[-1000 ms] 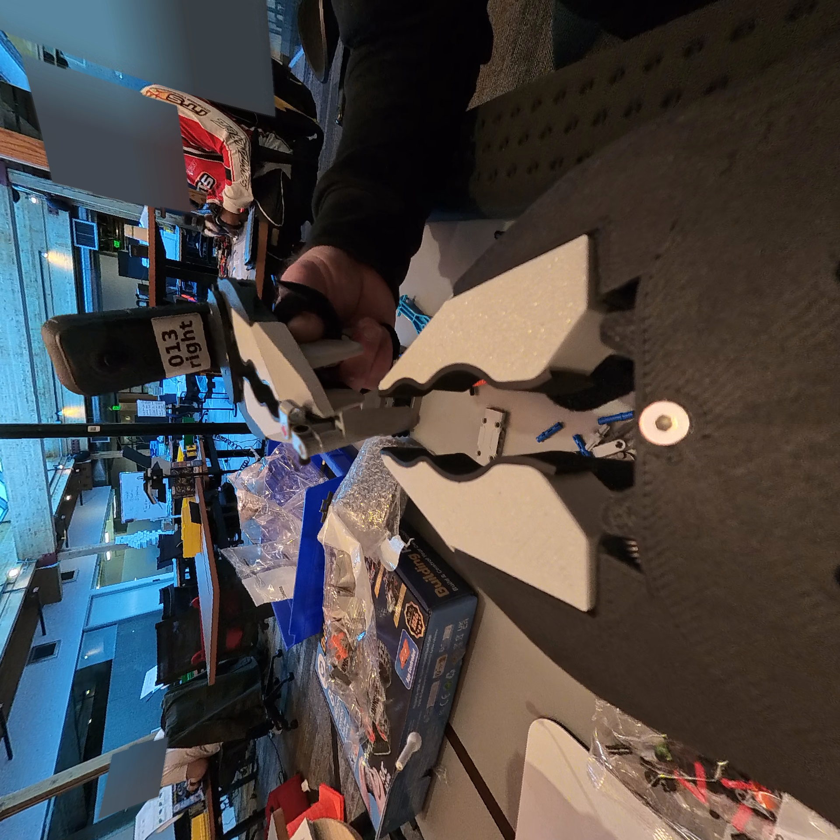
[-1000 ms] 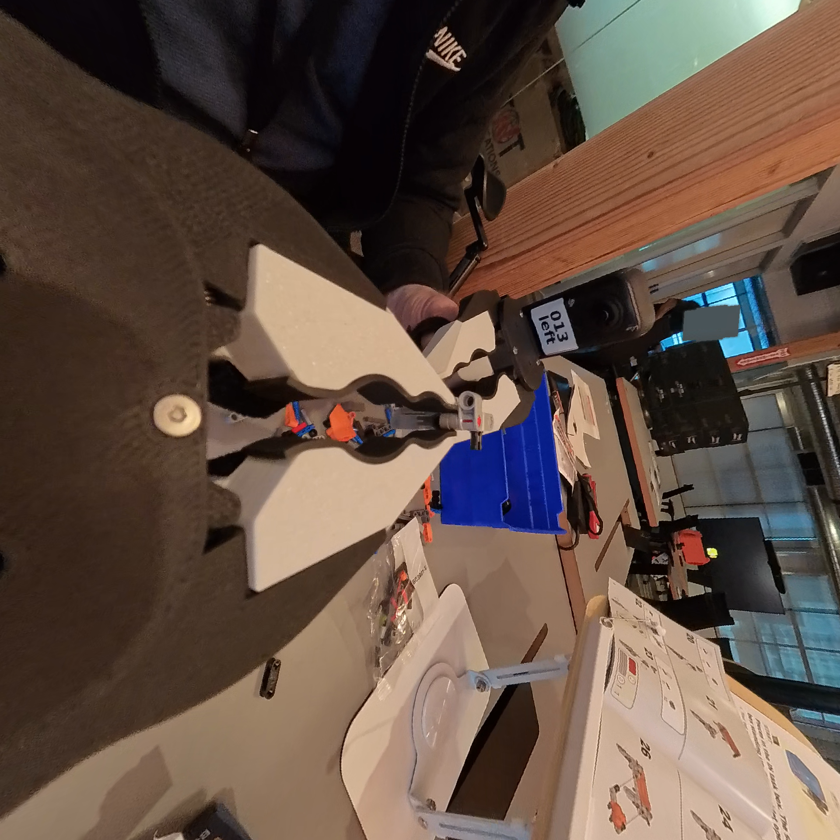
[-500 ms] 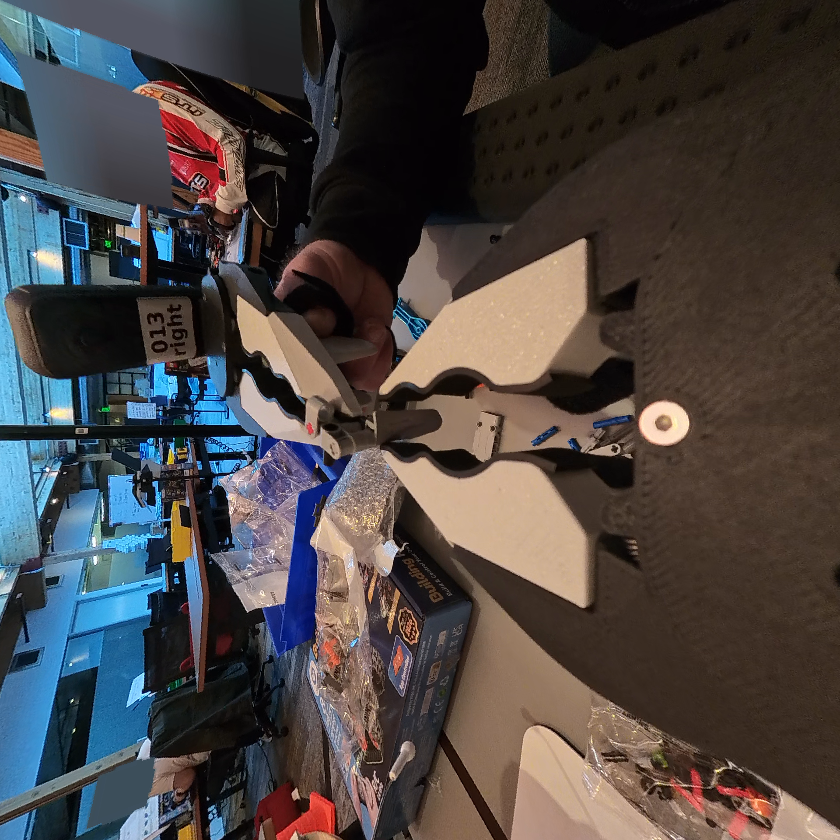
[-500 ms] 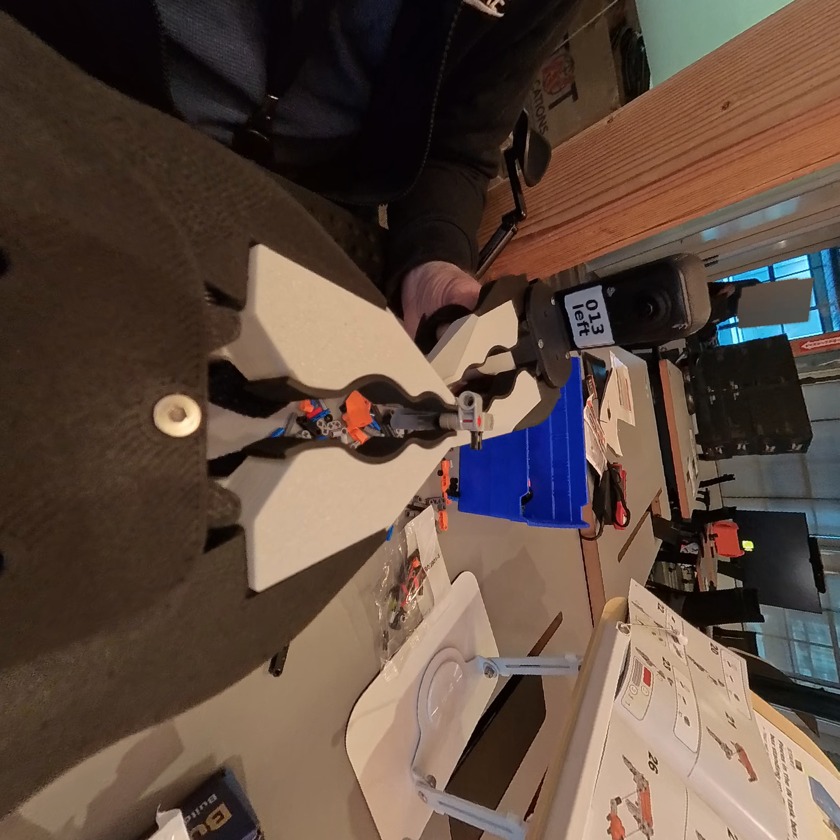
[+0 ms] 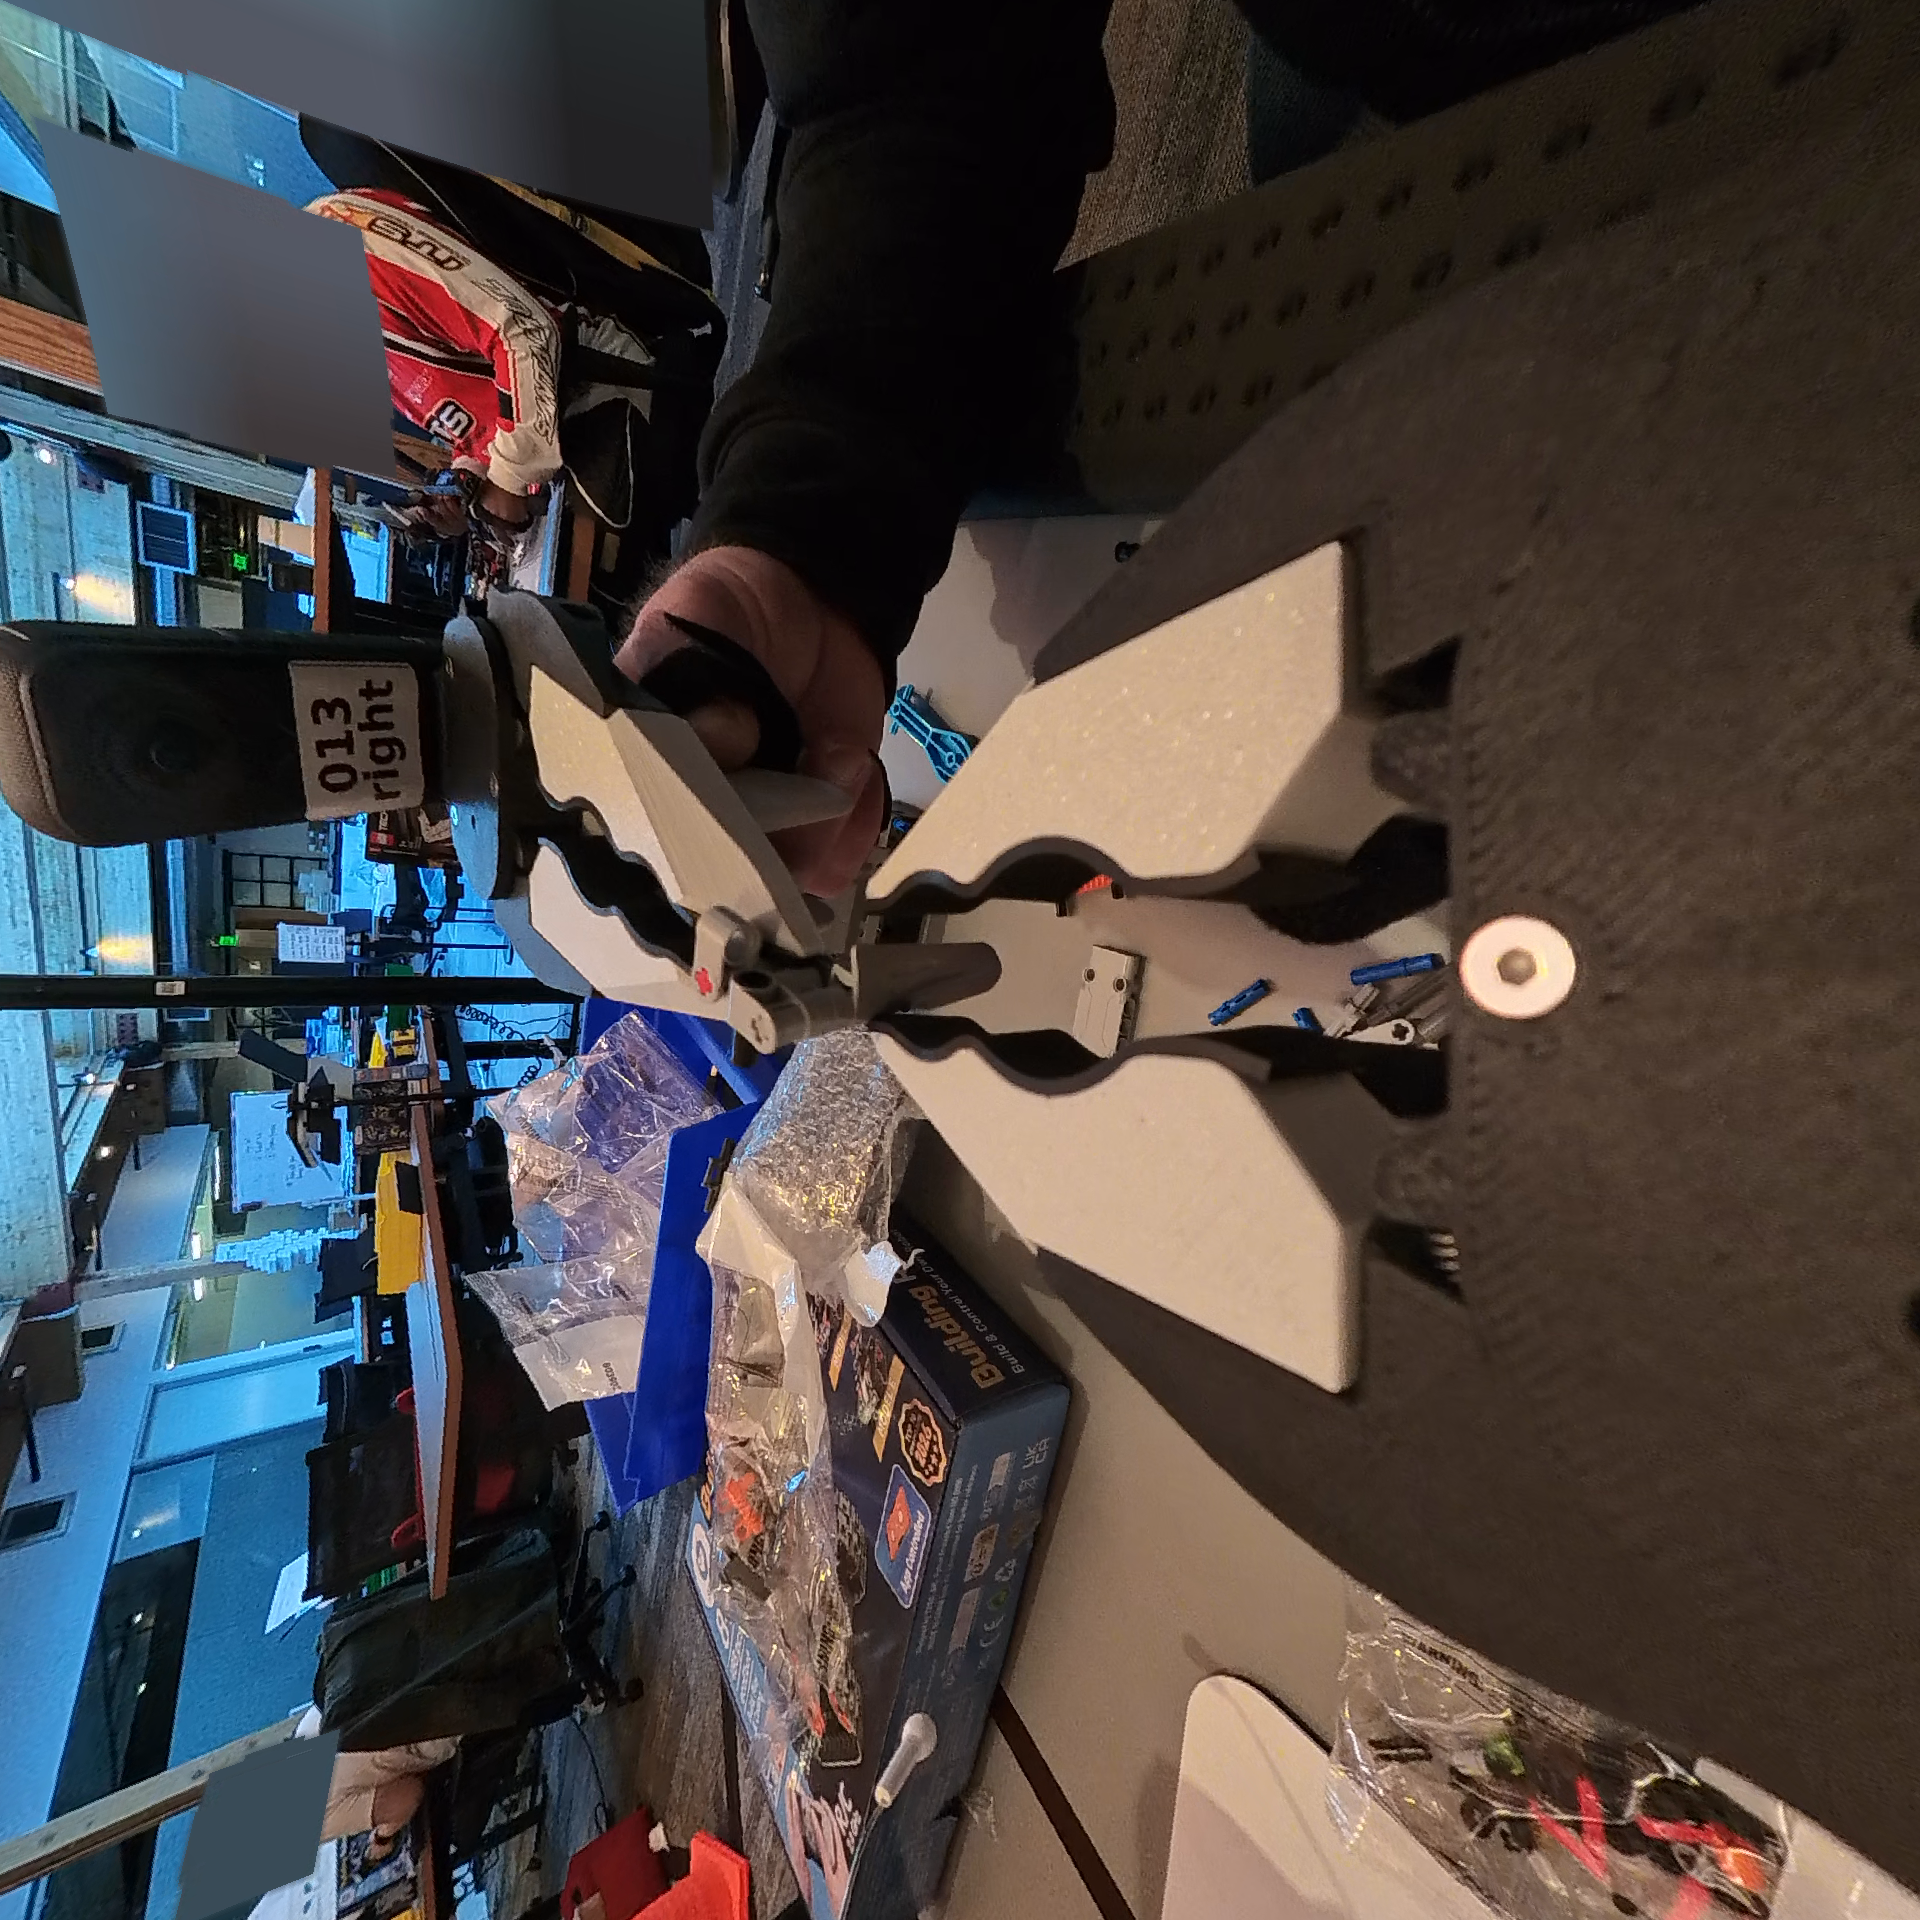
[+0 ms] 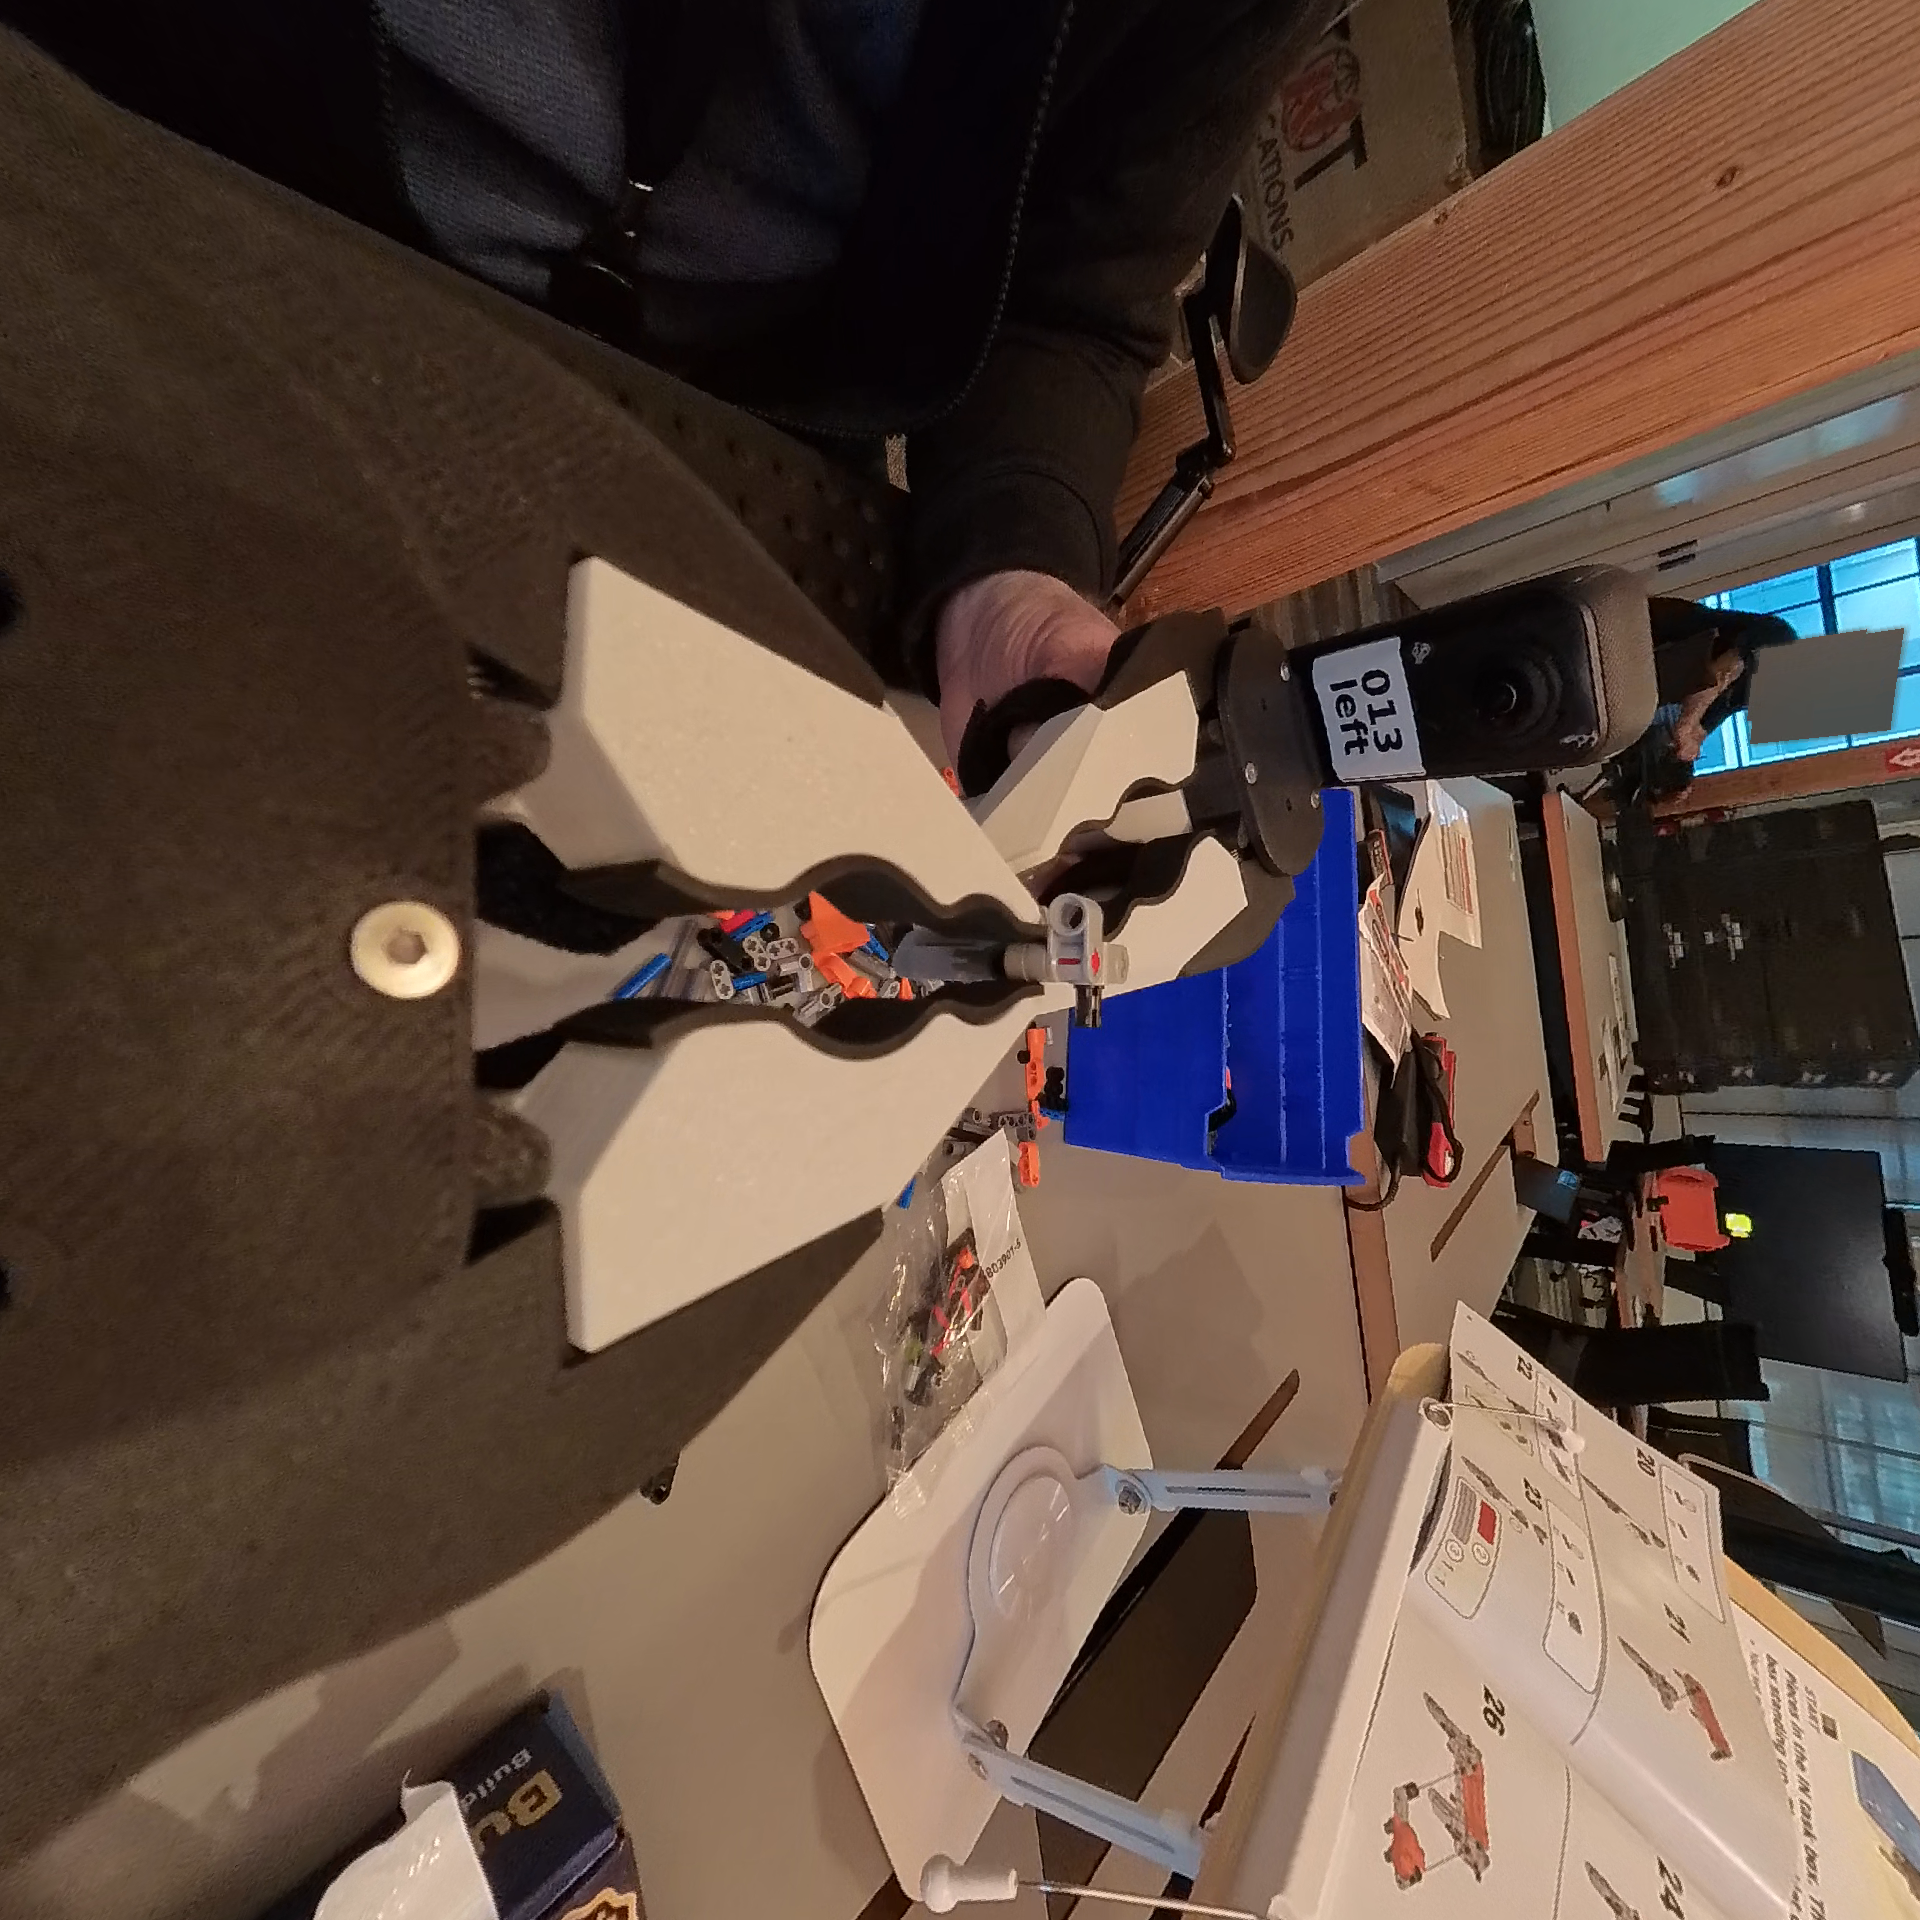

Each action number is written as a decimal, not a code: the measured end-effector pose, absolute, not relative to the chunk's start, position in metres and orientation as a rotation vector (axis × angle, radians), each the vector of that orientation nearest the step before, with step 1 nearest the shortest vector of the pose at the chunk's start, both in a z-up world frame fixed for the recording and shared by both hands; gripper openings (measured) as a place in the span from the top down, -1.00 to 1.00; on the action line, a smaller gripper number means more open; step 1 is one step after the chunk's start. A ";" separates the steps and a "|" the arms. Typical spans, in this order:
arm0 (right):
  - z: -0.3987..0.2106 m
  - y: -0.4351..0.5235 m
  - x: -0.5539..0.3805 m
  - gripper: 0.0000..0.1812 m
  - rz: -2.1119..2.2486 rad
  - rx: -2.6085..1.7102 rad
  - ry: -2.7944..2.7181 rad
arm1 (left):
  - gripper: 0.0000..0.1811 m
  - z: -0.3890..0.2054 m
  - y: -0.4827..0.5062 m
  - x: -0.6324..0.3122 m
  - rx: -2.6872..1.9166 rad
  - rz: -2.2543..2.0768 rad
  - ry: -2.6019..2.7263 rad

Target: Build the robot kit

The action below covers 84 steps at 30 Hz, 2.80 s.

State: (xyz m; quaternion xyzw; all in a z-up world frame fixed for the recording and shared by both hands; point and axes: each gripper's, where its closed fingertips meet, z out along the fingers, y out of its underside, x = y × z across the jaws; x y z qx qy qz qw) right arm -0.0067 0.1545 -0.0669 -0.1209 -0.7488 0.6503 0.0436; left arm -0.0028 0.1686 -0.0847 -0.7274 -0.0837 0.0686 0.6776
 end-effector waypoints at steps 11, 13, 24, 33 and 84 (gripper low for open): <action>-0.064 0.165 -0.010 0.96 1.969 -0.393 -2.259 | 0.82 -0.093 0.171 -0.006 -1.659 0.129 -0.203; -0.062 0.171 -0.011 0.96 1.970 -0.408 -2.241 | 0.82 -0.096 0.173 -0.006 -1.667 0.120 -0.206; -0.060 0.220 -0.019 0.95 1.874 -0.555 -2.130 | 0.78 -0.118 0.192 -0.003 -1.788 0.108 -0.169; -0.079 0.266 -0.023 0.96 1.777 -0.748 -2.053 | 0.75 -0.156 0.213 0.007 -1.973 0.028 -0.133; -0.149 0.296 -0.015 0.95 1.398 -0.913 -2.301 | 0.75 -0.224 0.254 0.070 -2.272 -0.142 0.113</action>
